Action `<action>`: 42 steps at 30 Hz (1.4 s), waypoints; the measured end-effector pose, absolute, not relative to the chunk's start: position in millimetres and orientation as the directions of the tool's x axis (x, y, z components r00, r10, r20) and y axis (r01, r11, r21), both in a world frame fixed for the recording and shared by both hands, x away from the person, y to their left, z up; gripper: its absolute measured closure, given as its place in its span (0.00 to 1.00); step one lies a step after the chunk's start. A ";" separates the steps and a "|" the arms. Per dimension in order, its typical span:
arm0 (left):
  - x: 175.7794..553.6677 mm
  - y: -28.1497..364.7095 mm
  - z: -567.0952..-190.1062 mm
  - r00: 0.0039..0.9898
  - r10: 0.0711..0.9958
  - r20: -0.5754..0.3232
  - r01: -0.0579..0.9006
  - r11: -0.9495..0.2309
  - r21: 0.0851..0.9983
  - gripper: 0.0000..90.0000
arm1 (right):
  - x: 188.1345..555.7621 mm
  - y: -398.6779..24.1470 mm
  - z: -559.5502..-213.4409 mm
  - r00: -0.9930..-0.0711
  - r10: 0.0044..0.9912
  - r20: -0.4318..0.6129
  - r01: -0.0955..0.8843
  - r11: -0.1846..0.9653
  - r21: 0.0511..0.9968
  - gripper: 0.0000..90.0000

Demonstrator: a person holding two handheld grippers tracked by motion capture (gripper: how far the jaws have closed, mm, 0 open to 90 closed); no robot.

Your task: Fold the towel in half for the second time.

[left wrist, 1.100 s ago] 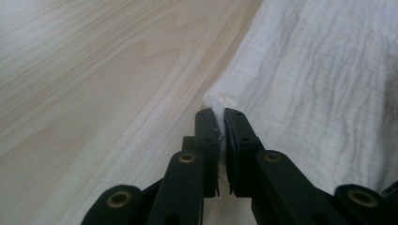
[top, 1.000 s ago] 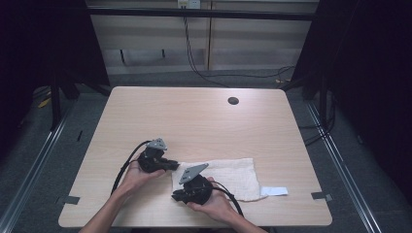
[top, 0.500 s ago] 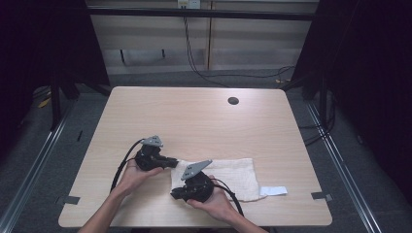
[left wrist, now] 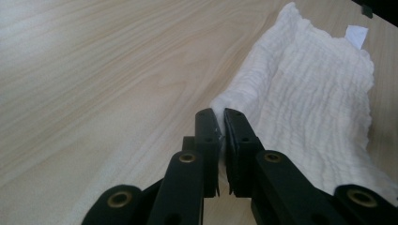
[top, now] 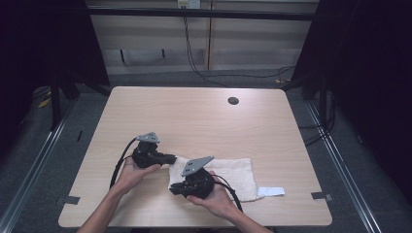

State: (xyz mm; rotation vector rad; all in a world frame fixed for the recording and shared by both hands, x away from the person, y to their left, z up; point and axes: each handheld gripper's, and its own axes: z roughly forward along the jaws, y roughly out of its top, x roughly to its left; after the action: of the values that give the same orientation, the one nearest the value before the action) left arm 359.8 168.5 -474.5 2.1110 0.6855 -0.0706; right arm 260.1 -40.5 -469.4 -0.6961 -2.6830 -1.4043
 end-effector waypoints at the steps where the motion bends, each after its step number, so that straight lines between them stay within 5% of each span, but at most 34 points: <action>1: 359.8 168.5 -474.5 0.845 0.446 -0.294 0.496 -0.452 0.741 0.94 | 260.7 -40.8 -467.9 -0.899 0.370 0.233 0.402 0.491 0.773 0.94; 20: 366.6 171.6 -452.1 0.849 0.450 -0.277 0.477 -0.426 0.769 0.94 | 267.9 -42.2 -440.9 -0.909 0.362 0.207 0.369 0.466 0.804 0.94; 42: 357.9 225.8 -431.2 0.800 0.530 -0.280 0.526 -0.397 0.752 0.94 | 271.0 -7.2 -413.1 -0.929 0.320 0.184 0.317 0.439 0.840 0.94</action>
State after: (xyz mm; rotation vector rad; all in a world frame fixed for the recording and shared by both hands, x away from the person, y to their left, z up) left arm 357.9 225.8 -431.2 2.0676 0.7813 0.0049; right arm 271.0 -7.2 -413.1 -0.5904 -2.6674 -1.5566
